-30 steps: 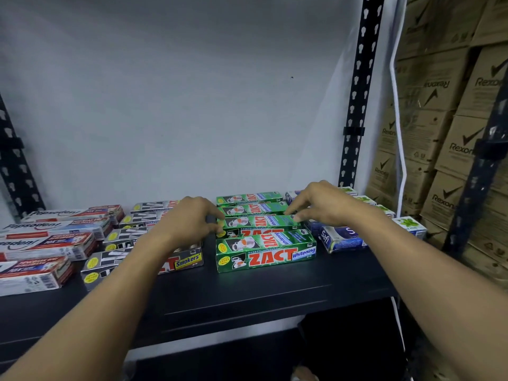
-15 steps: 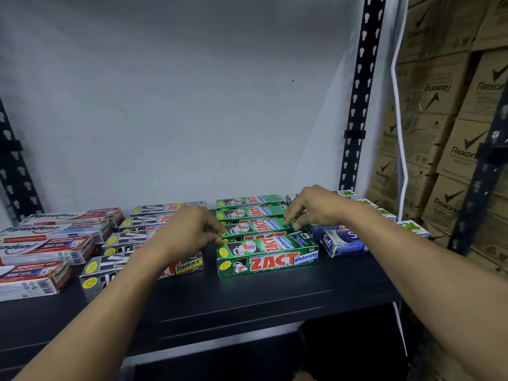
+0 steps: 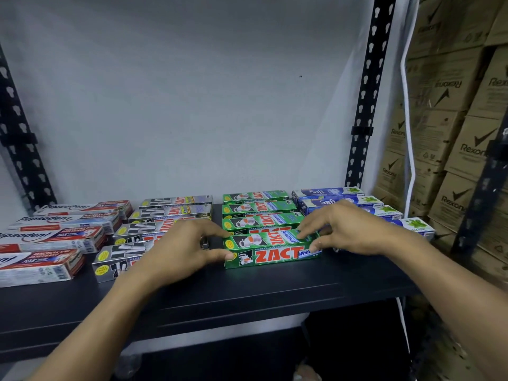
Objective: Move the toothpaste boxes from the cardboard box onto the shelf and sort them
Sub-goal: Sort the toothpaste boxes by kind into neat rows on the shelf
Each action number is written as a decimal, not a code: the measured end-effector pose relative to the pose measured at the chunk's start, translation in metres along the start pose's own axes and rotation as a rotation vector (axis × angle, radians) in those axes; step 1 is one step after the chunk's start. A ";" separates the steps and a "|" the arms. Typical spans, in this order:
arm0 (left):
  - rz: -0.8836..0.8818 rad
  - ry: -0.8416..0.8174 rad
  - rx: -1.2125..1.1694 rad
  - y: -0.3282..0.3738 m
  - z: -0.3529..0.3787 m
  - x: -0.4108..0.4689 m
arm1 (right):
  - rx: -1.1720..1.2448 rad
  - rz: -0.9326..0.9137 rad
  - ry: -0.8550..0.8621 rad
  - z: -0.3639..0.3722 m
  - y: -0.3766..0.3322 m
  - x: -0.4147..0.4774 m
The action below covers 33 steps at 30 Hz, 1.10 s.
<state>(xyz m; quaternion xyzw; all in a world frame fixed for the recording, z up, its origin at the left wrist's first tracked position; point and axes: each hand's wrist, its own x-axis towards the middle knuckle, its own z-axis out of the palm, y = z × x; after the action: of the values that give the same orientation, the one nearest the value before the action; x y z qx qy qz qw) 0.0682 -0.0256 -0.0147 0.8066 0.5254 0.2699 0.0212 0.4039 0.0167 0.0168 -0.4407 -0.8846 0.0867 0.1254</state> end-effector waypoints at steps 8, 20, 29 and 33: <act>-0.012 0.030 -0.001 0.004 0.003 -0.005 | -0.010 0.011 0.062 0.006 -0.002 -0.002; -0.133 0.295 0.195 -0.053 -0.027 -0.074 | -0.021 -0.161 0.156 0.027 -0.082 0.043; -0.144 0.252 0.159 -0.072 -0.040 -0.100 | -0.038 -0.259 0.048 0.056 -0.151 0.099; -0.132 0.240 0.110 -0.078 -0.045 -0.101 | -0.023 -0.255 0.011 0.058 -0.158 0.101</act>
<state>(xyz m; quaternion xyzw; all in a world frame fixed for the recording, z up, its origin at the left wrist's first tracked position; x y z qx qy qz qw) -0.0481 -0.0889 -0.0428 0.7322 0.5900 0.3334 -0.0684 0.2082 0.0007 0.0181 -0.3264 -0.9338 0.0574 0.1351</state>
